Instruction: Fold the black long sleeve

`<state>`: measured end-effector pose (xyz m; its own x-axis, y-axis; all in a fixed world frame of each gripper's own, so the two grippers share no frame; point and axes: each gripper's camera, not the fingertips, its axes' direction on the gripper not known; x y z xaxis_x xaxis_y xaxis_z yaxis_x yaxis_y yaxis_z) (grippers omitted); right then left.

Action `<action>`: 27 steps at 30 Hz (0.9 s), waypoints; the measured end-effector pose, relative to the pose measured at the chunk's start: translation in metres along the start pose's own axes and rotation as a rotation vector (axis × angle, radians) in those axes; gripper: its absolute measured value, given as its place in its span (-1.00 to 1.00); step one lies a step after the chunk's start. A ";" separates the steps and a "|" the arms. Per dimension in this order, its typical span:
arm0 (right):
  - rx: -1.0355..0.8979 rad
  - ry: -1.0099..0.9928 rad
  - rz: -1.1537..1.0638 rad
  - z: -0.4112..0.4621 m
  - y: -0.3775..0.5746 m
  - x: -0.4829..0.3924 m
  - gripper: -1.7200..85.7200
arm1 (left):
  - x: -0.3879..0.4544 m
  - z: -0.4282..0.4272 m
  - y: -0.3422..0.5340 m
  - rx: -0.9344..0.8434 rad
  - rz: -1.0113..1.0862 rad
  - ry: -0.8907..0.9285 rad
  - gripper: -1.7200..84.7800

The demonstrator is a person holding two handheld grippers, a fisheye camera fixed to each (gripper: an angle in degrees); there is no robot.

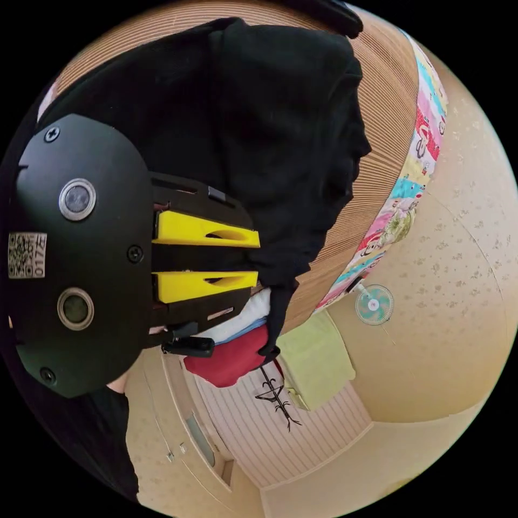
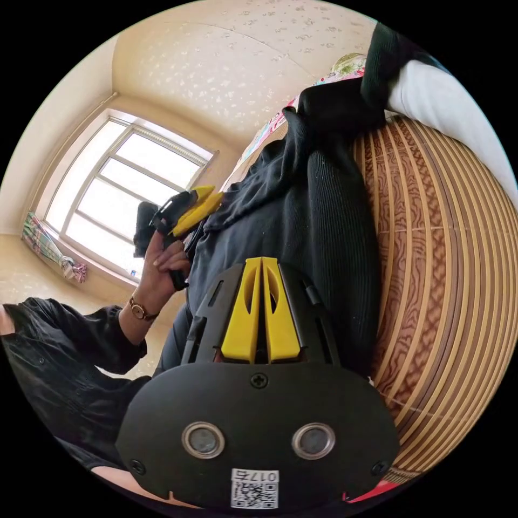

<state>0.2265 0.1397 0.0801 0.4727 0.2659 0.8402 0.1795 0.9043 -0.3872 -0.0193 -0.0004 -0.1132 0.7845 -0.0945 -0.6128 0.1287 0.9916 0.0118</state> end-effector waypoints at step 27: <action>0.630 0.266 0.722 -0.297 -0.180 -0.021 -0.80 | -0.162 -0.032 0.107 0.088 -0.084 0.052 -0.98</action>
<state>0.4403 -0.1277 0.0198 0.4796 0.8089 0.3401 -0.6824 0.5875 -0.4349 -0.1516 0.1241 -0.0377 0.7367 -0.1702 -0.6544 0.2474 0.9685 0.0266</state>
